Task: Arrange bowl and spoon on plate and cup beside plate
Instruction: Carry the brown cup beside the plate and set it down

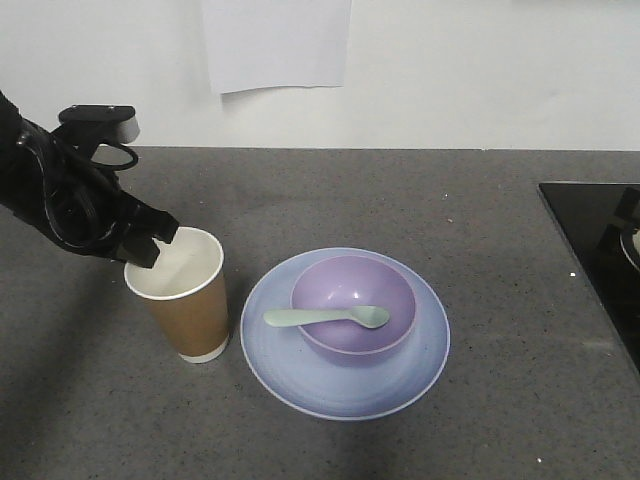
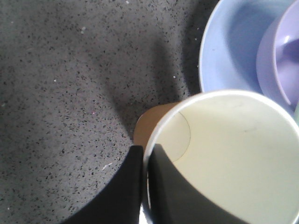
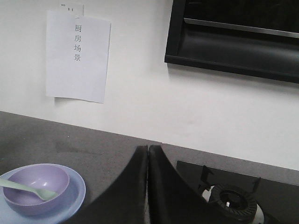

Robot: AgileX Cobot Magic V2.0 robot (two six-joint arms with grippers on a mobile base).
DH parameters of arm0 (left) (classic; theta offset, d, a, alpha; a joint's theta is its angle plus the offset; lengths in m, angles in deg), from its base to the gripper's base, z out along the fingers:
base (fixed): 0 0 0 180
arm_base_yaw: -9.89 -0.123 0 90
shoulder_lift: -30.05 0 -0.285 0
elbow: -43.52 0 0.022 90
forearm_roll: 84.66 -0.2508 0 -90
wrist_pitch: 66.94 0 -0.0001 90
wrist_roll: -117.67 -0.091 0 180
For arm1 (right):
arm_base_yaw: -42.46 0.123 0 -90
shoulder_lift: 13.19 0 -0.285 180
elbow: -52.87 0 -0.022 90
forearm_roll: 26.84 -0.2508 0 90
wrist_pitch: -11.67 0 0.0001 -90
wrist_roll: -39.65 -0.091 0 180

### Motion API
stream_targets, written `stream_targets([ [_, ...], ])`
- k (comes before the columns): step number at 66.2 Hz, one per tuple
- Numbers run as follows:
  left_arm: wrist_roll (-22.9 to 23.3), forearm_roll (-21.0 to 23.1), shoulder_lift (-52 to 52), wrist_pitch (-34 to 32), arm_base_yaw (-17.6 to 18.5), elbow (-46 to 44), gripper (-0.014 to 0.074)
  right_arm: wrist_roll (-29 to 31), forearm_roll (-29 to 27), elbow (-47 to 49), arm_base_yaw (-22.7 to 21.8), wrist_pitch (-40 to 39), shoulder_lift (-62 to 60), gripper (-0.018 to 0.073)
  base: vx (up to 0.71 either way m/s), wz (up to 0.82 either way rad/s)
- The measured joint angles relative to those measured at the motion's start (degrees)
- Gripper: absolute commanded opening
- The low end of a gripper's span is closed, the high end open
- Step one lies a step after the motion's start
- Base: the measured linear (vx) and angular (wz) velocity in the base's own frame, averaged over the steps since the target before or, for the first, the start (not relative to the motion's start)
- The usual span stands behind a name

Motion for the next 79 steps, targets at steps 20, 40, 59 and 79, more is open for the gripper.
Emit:
stream_targets([
  [20, -0.43, 0.00, 0.00, 0.05, 0.00, 0.00, 0.0020, 0.00, 0.00, 0.00, 0.00, 0.00, 0.00, -0.0005, 0.00, 0.00],
  [40, -0.60, 0.00, 0.07, 0.56, 0.00, 0.00, 0.0177, 0.00, 0.00, 0.00, 0.00, 0.00, 0.00, -0.0005, 0.00, 0.00],
  [59, -0.60, 0.00, -0.71, 0.09, 0.00, 0.00, 0.0325, 0.00, 0.00, 0.00, 0.00, 0.00, 0.00, -0.0005, 0.00, 0.00],
  [79, -0.60, 0.00, -6.69, -0.31, 0.00, 0.00, 0.0327, 0.00, 0.00, 0.00, 0.00, 0.00, 0.00, -0.0005, 0.00, 0.00],
])
